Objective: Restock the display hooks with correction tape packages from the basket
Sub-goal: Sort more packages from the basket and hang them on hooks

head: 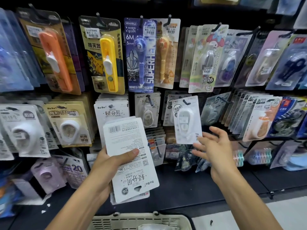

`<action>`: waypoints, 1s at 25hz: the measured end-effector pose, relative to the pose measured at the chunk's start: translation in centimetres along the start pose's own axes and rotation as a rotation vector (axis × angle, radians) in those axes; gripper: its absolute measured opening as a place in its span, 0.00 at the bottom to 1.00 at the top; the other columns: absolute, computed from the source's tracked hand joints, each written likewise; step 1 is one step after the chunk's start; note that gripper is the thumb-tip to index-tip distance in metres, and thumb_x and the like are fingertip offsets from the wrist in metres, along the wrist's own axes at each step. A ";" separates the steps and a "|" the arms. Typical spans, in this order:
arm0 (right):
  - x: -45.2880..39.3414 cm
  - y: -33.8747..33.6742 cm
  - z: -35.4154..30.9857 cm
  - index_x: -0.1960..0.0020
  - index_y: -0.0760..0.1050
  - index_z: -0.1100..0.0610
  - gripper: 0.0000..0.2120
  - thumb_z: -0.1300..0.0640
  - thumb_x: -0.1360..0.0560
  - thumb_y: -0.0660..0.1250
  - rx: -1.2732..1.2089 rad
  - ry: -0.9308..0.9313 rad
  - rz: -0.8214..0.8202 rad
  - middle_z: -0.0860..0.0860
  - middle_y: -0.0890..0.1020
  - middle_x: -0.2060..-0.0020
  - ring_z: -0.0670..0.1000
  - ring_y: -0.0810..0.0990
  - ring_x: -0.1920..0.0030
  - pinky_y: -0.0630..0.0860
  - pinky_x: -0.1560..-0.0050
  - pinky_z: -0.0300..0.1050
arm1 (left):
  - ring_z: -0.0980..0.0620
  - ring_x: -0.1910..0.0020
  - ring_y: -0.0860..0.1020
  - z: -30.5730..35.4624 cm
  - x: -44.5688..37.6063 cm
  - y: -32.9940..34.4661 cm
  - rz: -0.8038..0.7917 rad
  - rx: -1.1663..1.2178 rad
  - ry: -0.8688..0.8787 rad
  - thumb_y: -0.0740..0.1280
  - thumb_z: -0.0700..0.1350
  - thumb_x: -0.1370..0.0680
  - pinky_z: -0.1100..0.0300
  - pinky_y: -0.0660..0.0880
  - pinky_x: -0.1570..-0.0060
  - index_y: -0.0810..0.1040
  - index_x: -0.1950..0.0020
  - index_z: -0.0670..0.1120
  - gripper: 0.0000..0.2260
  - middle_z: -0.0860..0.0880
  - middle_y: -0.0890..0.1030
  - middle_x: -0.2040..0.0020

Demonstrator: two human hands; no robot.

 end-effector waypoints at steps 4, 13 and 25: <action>4.3 4.2 2.3 0.38 0.74 0.51 0.18 0.56 0.25 0.74 0.110 0.034 -0.376 0.47 0.85 0.50 0.51 0.85 0.52 0.83 0.54 0.48 | 0.41 0.49 0.86 -0.3 0.2 0.6 -0.019 0.015 0.002 0.81 0.43 0.42 0.42 0.80 0.43 0.83 0.40 0.46 0.30 0.43 0.87 0.46; 9.2 8.4 4.7 0.42 0.79 0.50 0.11 0.49 0.23 0.72 0.161 0.036 -0.700 0.48 0.88 0.51 0.47 0.86 0.56 0.81 0.58 0.42 | 0.40 0.47 0.86 -0.9 0.8 1.0 -0.056 0.003 0.005 0.79 0.41 0.36 0.41 0.80 0.43 0.86 0.46 0.47 0.19 0.43 0.87 0.45; 9.5 11.0 4.4 0.46 0.76 0.62 0.06 0.60 0.20 0.68 0.004 0.127 -0.667 0.61 0.87 0.59 0.53 0.81 0.71 0.75 0.75 0.42 | 0.37 0.49 0.86 0.4 1.3 -1.4 -0.100 0.036 -0.025 0.78 0.32 0.39 0.45 0.84 0.55 0.79 0.38 0.41 0.30 0.39 0.86 0.45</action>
Point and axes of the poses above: each hand's wrist, its own x-axis away from the middle knuckle, its own y-axis out of the palm, z = x × y, the point moved 7 cm from there along -x, towards the middle knuckle
